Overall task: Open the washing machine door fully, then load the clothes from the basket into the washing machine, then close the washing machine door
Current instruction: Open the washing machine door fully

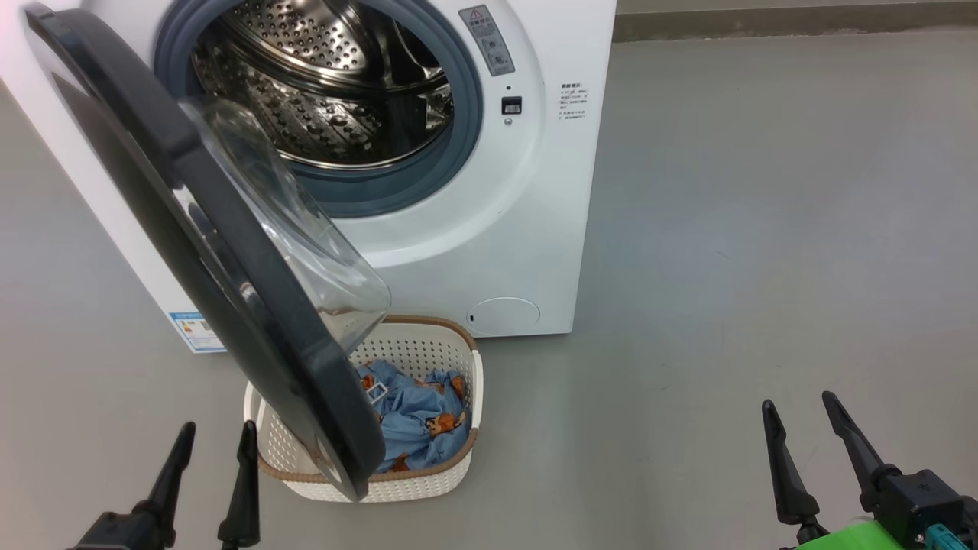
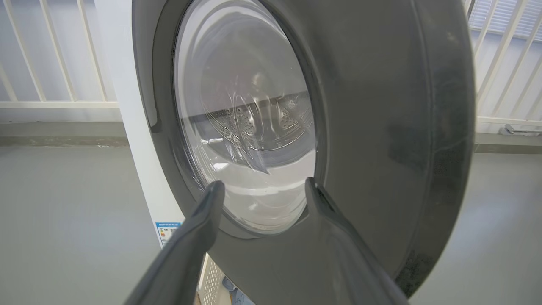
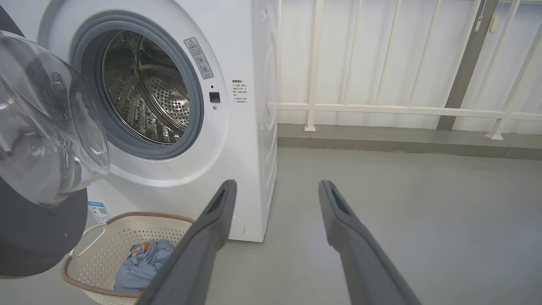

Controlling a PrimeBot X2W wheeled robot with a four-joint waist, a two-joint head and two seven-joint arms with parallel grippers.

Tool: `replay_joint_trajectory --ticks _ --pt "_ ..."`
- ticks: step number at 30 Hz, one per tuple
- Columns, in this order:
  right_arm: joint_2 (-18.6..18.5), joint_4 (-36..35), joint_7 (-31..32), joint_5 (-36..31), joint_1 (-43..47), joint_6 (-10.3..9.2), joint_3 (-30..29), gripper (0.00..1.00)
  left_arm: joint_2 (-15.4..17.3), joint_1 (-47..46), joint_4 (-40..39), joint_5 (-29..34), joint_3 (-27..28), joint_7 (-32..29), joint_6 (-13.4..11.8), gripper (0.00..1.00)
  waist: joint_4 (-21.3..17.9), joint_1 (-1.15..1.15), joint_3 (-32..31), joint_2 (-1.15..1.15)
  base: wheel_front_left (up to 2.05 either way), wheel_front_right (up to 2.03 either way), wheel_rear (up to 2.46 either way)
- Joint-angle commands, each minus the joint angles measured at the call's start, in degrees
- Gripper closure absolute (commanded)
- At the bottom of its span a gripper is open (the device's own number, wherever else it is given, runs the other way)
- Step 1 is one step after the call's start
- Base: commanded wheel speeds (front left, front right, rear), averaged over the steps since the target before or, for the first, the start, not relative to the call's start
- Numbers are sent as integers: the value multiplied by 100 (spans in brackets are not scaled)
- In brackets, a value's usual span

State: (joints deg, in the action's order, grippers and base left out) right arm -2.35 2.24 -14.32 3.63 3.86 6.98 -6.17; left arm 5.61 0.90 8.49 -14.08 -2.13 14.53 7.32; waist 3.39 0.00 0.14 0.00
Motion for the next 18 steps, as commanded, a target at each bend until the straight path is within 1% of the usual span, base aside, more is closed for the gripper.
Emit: replay_joint_trajectory --ticks 1,4,8,13,14,18 --pt "-54 -120 -68 -7 -25 51 143 0 81 -93 -85 8 152 47 17 100 -4 0 -2 0 0 0 0" --pt "-53 -109 -68 -42 -24 51 186 0 96 -104 -59 -54 102 47 17 100 -1 0 -5 0 0 0 0" --pt "-53 -111 -68 -22 -29 51 173 0 97 -196 -346 -76 225 47 17 100 14 0 -3 0 0 0 0" --pt "-53 -98 -68 -20 -22 51 158 0 161 -410 -1087 -123 301 47 17 100 45 0 -4 0 0 0 0" --pt "-53 -98 -68 -20 -22 51 158 0 161 -410 -1087 -123 301 47 17 100 45 0 -4 0 0 0 0" --pt "-53 -98 -68 -19 -15 51 141 0 273 -658 -1849 -140 263 47 17 100 74 0 4 0 0 0 0"
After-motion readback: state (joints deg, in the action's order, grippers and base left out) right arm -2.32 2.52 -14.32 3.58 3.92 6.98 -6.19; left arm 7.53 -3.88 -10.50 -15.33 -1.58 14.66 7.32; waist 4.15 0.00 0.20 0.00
